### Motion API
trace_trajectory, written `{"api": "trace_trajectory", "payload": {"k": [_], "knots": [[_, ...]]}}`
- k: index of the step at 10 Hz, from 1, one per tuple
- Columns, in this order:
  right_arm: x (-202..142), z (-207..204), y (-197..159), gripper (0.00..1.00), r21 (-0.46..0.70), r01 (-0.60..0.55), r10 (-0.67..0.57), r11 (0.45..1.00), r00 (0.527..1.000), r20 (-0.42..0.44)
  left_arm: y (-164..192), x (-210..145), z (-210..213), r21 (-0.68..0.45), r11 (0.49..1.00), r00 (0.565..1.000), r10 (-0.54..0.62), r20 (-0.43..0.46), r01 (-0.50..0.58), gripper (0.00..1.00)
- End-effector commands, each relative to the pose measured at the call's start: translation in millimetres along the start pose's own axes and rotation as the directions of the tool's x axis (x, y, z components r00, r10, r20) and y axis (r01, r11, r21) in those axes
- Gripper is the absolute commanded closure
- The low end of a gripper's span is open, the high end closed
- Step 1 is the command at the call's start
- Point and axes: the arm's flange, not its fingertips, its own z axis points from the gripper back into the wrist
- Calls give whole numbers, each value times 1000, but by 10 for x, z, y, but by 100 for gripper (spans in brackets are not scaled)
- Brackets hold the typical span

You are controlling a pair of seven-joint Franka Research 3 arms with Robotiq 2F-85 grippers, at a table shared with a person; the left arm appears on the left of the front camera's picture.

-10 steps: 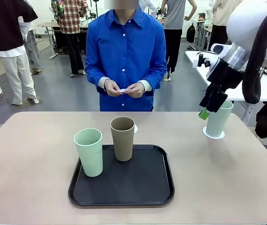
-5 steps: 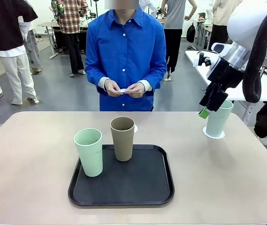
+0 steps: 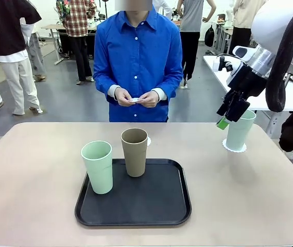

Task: Place coasters on the table and set cups on them.
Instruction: Take one Reusable plastic cup from the Flat Tray and place it on a coaster set by the human.

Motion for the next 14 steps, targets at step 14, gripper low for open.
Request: {"api": "trace_trajectory", "payload": {"k": [14], "knots": [[-364, -1645, -407, 0, 135, -274, 124, 952, 752, 648, -21, -4, 6, -6, 1000, 1000, -6, 5, 6, 0]]}}
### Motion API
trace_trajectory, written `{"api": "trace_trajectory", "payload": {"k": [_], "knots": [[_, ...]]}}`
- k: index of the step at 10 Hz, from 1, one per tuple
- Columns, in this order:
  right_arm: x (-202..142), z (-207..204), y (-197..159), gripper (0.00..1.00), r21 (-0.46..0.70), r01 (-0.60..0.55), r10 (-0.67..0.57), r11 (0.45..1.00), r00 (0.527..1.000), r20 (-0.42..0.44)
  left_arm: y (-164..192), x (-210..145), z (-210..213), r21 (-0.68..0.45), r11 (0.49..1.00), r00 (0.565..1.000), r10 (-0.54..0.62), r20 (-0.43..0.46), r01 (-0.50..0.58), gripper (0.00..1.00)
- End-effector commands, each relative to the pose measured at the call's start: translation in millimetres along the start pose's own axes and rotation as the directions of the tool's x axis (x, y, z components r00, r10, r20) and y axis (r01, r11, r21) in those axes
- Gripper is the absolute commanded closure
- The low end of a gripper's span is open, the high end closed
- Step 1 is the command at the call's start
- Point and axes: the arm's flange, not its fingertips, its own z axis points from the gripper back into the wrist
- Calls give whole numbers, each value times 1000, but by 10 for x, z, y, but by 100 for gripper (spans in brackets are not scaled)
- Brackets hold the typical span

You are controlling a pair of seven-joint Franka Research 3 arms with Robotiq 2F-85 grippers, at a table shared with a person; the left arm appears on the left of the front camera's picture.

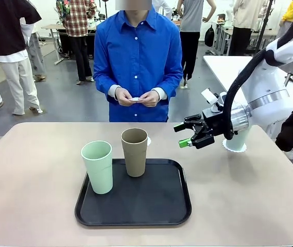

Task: Place coasters on the table and set cups on them.
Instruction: Take one Reusable plastic cup from the Flat Tray and place it on a coaster set by the human.

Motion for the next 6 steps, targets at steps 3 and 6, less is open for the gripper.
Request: {"api": "trace_trajectory", "payload": {"k": [3, 6], "knots": [[33, -32, 3, 0, -3, -2, 2, 1000, 1000, 9, -21, -4, 5, -6, 1000, 1000, -6, 5, 6, 0], [16, -24, 4, 0, 5, -3, 3, 1000, 1000, 0, -21, -4, 5, -6, 1000, 1000, -6, 5, 6, 0]]}}
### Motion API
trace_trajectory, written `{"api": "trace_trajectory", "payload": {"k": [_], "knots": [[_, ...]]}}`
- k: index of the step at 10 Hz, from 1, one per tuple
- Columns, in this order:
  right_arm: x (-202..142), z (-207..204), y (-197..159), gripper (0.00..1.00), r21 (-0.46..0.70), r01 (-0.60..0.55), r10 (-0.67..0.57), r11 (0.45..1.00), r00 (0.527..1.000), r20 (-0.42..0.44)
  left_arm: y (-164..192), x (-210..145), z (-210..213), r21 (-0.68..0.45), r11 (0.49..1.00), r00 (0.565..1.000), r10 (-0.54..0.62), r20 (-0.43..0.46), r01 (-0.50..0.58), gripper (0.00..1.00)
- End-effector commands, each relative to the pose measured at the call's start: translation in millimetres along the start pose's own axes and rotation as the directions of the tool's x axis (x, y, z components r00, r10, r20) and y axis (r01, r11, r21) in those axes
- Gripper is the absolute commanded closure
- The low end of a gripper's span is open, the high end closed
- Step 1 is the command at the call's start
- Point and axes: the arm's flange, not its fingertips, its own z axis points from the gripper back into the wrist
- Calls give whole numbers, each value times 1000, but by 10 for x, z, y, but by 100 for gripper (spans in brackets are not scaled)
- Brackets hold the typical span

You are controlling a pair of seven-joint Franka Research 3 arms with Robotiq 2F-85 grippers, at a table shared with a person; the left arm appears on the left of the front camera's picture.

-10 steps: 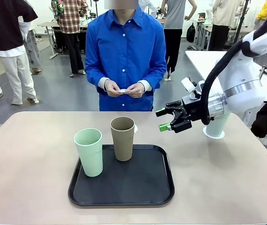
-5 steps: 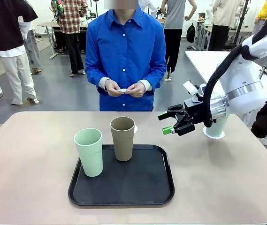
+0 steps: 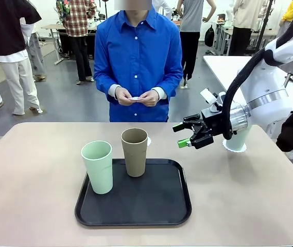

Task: Place coasters on the table and set cups on them.
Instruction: Take one Reusable plastic cup from the Flat Tray and place it on a coaster set by the human.

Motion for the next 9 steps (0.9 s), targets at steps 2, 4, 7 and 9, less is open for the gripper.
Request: {"api": "trace_trajectory", "payload": {"k": [2, 4, 7, 9], "knots": [[-119, -177, 135, 0, -84, 42, -32, 996, 993, 114, -21, -4, 5, -6, 1000, 1000, -6, 5, 6, 0], [-323, -418, 240, 0, -95, 11, 6, 995, 985, 172, -21, -4, 5, -6, 1000, 1000, -6, 5, 6, 0], [-524, -707, 311, 0, -95, -55, 70, 994, 983, 171, -21, -4, 5, -6, 1000, 1000, -6, 5, 6, 0], [-624, -747, 217, 0, -102, -11, 30, 995, 983, 183, -21, -4, 5, -6, 1000, 1000, -6, 5, 6, 0]]}}
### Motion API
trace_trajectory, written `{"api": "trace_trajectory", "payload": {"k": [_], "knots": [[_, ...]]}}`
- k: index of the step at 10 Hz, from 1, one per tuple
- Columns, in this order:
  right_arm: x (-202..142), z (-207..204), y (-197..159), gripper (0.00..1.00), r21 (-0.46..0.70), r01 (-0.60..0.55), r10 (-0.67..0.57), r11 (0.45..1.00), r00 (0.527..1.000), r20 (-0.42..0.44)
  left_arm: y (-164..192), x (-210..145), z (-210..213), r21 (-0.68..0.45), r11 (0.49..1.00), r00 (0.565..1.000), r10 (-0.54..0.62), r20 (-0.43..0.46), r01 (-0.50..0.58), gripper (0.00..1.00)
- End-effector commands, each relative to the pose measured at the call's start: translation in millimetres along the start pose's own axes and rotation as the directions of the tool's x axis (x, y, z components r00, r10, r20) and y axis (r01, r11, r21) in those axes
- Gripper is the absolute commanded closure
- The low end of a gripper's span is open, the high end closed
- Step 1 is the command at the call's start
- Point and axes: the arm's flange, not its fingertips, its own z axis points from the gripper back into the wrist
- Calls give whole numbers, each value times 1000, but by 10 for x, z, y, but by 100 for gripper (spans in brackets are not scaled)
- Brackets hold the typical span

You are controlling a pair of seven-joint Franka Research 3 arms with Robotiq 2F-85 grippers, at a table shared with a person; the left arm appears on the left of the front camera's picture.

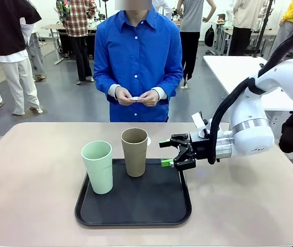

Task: Place coasters on the table and set cups on them.
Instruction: Take one Reusable plastic cup from the Flat Tray and place it on a coaster set by the human.

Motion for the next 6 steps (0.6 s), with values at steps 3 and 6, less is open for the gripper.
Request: {"api": "trace_trajectory", "payload": {"k": [3, 6], "knots": [[-154, -185, -193, 0, -41, 68, -67, 997, 997, 33, -21, -4, 5, -6, 1000, 1000, -6, 5, 6, 0], [-231, -335, -216, 0, -24, 122, -121, 992, 992, 33, -21, -4, 5, -6, 1000, 1000, -6, 5, 6, 0]]}}
